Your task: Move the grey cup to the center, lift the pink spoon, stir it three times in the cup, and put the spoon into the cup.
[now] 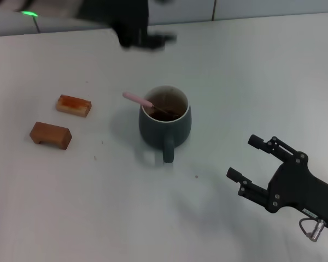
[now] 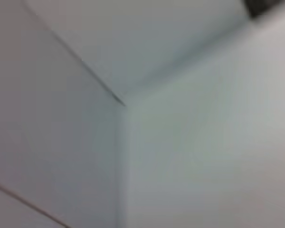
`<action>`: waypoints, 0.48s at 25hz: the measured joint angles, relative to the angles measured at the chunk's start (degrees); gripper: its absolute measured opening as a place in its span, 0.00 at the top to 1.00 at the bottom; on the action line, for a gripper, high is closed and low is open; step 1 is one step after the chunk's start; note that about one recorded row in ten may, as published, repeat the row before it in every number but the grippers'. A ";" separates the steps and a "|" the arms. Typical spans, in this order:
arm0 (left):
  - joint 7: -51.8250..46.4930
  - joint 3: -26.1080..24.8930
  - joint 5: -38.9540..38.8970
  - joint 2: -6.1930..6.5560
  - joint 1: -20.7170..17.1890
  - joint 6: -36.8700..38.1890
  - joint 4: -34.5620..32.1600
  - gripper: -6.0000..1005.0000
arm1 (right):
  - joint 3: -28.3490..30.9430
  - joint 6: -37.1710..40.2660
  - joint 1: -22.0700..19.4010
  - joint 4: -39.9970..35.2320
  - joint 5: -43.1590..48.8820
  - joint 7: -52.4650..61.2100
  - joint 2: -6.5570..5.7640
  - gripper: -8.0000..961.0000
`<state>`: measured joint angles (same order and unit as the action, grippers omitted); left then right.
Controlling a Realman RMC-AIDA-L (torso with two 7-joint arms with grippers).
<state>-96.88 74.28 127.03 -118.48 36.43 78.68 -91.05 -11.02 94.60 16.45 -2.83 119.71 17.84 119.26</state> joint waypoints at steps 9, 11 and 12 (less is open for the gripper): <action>19.97 -17.49 -34.29 0.40 -11.64 -2.15 17.42 0.34 | 0.51 0.11 0.16 -0.50 -0.45 -0.01 -0.17 0.21; 22.79 -20.61 -37.56 0.44 -12.31 -0.15 22.24 0.34 | 0.58 0.10 0.16 -0.51 -0.48 -0.01 -0.20 0.21; 24.27 -22.73 -38.55 0.48 -12.50 1.43 25.59 0.33 | 0.64 0.09 0.17 -0.51 -0.49 0.00 -0.20 0.21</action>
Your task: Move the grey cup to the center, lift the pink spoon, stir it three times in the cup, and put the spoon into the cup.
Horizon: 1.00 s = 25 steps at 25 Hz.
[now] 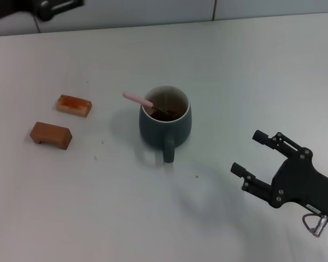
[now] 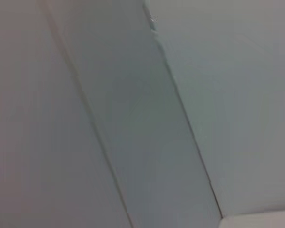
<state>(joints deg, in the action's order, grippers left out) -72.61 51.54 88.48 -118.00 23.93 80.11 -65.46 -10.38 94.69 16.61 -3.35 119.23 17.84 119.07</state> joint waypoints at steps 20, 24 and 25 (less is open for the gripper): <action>20.60 -1.97 7.47 1.02 -6.42 7.98 32.84 0.26 | -2.70 4.70 1.16 -2.43 0.55 4.94 -0.13 0.21; 23.24 -2.05 7.17 0.47 -8.97 8.97 34.36 0.23 | -5.12 4.70 1.50 -2.34 0.58 5.05 0.00 0.21; 25.16 -2.10 7.01 0.29 -10.15 9.39 34.84 0.23 | -5.57 4.71 1.09 -2.19 0.60 5.02 0.06 0.21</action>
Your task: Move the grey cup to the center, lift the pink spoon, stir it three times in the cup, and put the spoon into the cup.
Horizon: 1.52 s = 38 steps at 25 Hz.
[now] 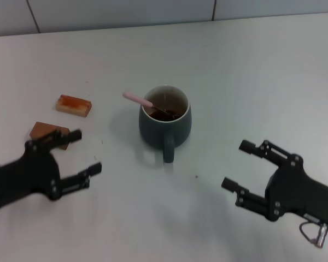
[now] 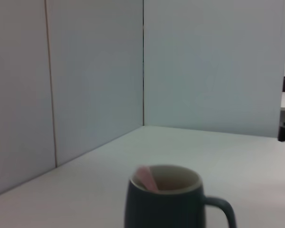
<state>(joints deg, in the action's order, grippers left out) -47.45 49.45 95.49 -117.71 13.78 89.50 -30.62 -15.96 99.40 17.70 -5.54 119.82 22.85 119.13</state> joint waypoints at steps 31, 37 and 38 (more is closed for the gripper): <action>8.95 -3.92 -1.00 -0.20 -5.83 5.95 6.49 0.20 | -0.40 -5.63 -0.30 5.37 0.00 -4.14 0.23 0.21; 8.95 -3.73 -1.00 -0.18 -5.76 5.82 6.80 0.20 | -0.38 -5.81 -0.30 5.37 0.00 -4.14 0.23 0.21; 8.95 -3.68 -1.00 -0.17 -5.76 5.78 6.83 0.20 | -0.39 -5.81 -0.30 5.36 0.00 -4.14 0.23 0.21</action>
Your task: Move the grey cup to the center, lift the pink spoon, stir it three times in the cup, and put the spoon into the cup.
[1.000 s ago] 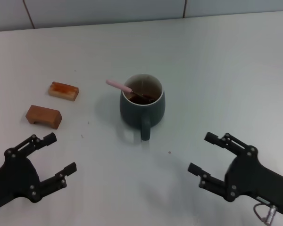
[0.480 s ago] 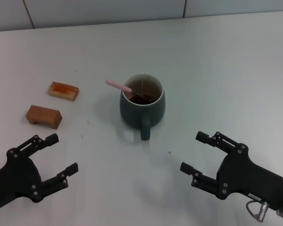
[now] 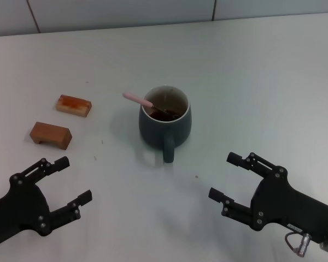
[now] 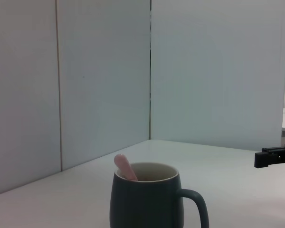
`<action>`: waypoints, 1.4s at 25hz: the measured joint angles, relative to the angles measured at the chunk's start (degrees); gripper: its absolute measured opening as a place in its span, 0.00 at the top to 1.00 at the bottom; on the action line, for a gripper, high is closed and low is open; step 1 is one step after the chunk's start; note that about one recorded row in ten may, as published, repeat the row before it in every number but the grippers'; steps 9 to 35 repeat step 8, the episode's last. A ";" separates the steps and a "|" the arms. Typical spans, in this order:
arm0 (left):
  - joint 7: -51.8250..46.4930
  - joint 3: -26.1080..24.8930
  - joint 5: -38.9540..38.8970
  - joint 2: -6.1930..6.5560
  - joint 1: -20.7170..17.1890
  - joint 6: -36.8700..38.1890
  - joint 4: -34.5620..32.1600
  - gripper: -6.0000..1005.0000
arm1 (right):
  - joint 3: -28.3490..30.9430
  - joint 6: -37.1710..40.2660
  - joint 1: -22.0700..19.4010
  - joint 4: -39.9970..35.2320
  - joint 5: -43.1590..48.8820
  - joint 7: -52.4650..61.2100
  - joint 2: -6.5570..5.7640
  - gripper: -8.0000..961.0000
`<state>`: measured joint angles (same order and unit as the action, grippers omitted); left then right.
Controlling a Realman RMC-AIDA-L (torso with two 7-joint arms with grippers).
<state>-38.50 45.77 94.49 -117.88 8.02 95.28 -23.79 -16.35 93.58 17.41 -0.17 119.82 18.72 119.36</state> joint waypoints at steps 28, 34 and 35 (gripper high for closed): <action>0.00 -0.09 0.53 0.06 0.17 -0.10 0.79 0.20 | -0.10 0.00 -0.08 0.02 0.00 0.00 0.00 0.21; 0.00 -0.09 0.53 0.06 0.17 -0.10 0.79 0.20 | -0.10 0.00 -0.08 0.02 0.00 0.00 0.00 0.21; 0.00 -0.09 0.53 0.06 0.17 -0.10 0.79 0.20 | -0.10 0.00 -0.08 0.02 0.00 0.00 0.00 0.21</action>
